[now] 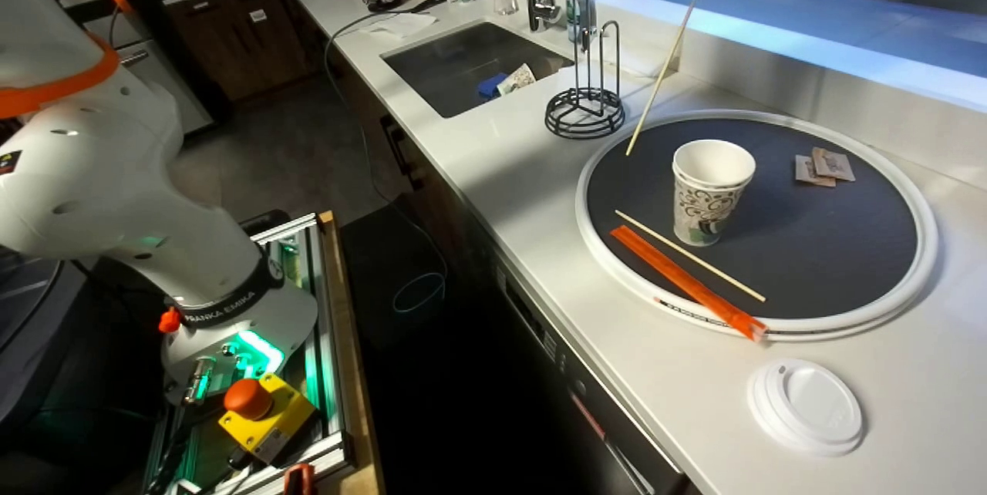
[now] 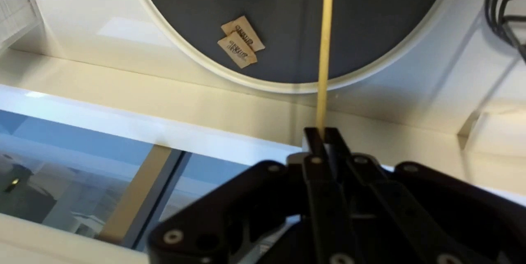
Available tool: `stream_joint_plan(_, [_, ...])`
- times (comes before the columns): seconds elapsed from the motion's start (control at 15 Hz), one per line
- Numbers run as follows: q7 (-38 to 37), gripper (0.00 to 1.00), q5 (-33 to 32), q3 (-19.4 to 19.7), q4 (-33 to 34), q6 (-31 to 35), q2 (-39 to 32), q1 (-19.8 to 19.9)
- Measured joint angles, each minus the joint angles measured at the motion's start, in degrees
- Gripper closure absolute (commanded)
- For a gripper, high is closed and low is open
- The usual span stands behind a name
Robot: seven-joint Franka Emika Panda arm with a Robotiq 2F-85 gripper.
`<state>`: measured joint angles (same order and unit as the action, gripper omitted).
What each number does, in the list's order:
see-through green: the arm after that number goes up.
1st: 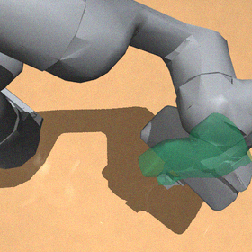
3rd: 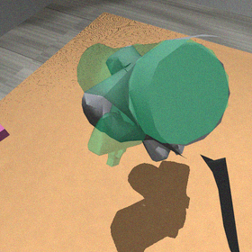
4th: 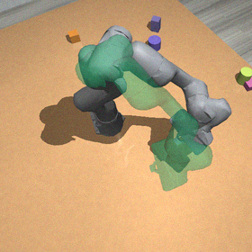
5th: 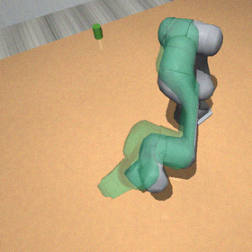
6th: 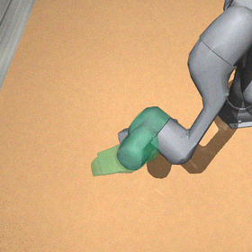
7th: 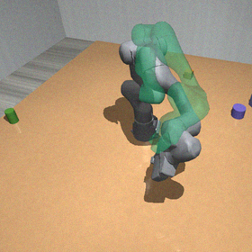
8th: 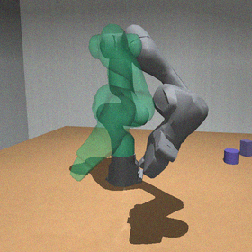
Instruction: Remove the stirrer from the orange packet and put it on the left side of the tray.
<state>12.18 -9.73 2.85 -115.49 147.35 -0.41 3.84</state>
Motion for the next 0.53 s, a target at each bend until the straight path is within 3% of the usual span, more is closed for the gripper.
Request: stream_joint_plan(0.53, [10.6, 0.98, -0.9, -1.5, 3.3, -4.1, -8.4, -1.1])
